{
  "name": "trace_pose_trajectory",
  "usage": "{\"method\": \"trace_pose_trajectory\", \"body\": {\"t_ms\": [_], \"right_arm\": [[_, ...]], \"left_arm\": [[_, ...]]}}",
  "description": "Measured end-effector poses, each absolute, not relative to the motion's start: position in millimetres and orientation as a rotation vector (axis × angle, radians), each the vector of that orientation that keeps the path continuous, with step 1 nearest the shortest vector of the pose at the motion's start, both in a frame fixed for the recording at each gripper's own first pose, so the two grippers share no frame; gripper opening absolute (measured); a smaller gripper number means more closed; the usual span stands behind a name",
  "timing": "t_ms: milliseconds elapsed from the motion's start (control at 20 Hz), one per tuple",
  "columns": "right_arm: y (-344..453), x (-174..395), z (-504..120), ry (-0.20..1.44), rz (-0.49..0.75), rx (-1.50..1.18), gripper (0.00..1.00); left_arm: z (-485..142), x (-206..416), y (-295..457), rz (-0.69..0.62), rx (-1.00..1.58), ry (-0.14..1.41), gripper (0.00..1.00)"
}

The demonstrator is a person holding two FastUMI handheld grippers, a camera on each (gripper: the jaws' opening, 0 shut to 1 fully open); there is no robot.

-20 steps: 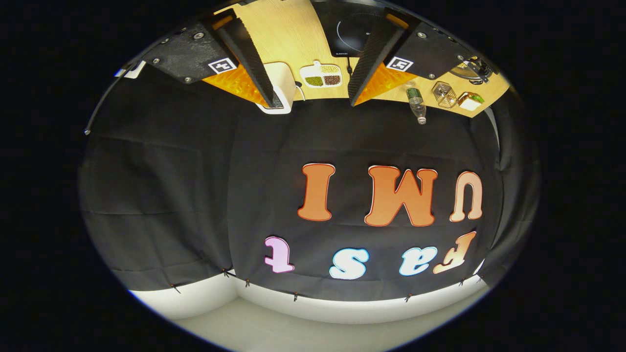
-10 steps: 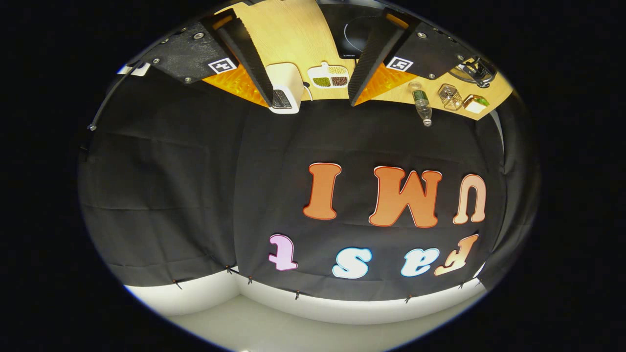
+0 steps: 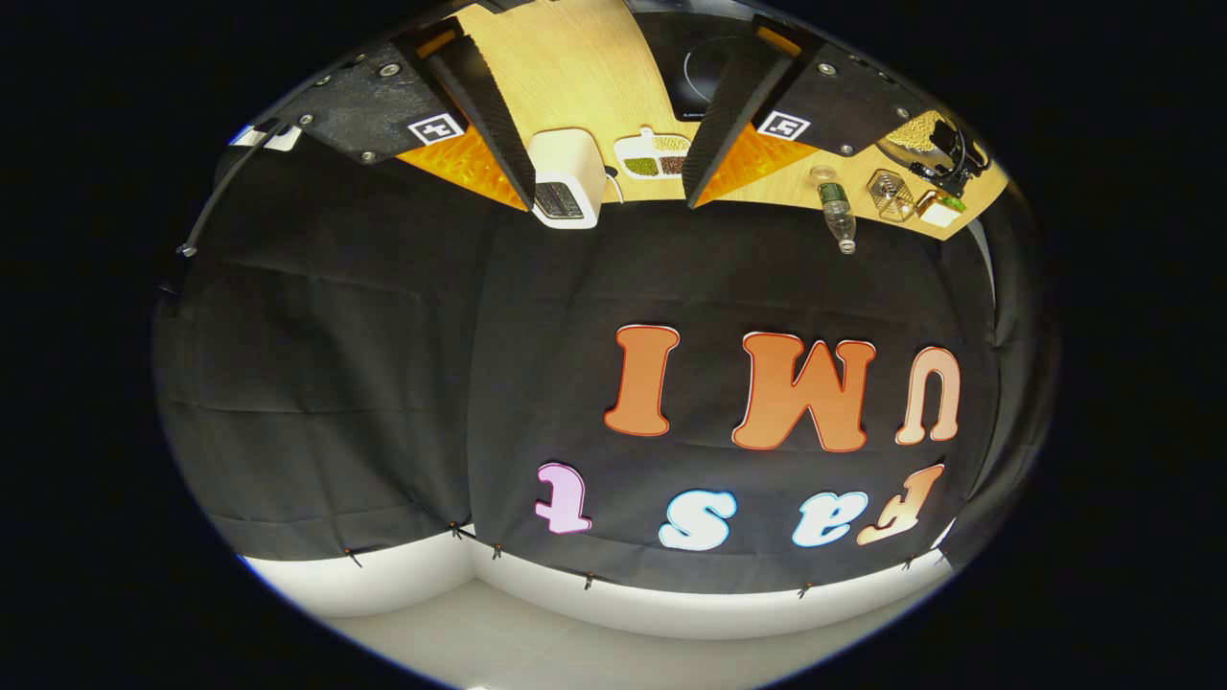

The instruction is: First push the handle of the pot to place it horizontally, then grasp the pot with both hands and set it on the induction cooktop.

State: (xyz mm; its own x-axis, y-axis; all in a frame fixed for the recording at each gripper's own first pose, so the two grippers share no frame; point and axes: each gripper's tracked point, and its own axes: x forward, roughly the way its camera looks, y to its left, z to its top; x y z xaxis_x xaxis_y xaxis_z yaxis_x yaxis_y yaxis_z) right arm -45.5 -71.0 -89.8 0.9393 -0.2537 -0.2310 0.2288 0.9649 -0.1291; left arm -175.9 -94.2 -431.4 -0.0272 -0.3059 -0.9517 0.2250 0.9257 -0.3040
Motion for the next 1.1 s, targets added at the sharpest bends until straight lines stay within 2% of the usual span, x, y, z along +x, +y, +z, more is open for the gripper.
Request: {"method": "trace_pose_trajectory", "body": {"t_ms": [550,900,950,1100], "right_arm": [[-57,-48,-102,0.274,-0.22,-0.102,0.95],[-41,-54,-118,0.328,-0.173,-0.093,0.95],[-38,-55,-120,0.335,-0.163,-0.092,0.95],[-28,-55,-127,0.36,-0.132,-0.089,0.95]], "left_arm": [[-431,-139,-117,-0.482,0.002,1.44,0.02],[-428,-102,-126,-0.456,-0.017,1.363,0.02],[-427,-93,-127,-0.453,-0.02,1.347,0.05],[-425,-90,-132,-0.445,-0.043,1.355,0.02]]}}
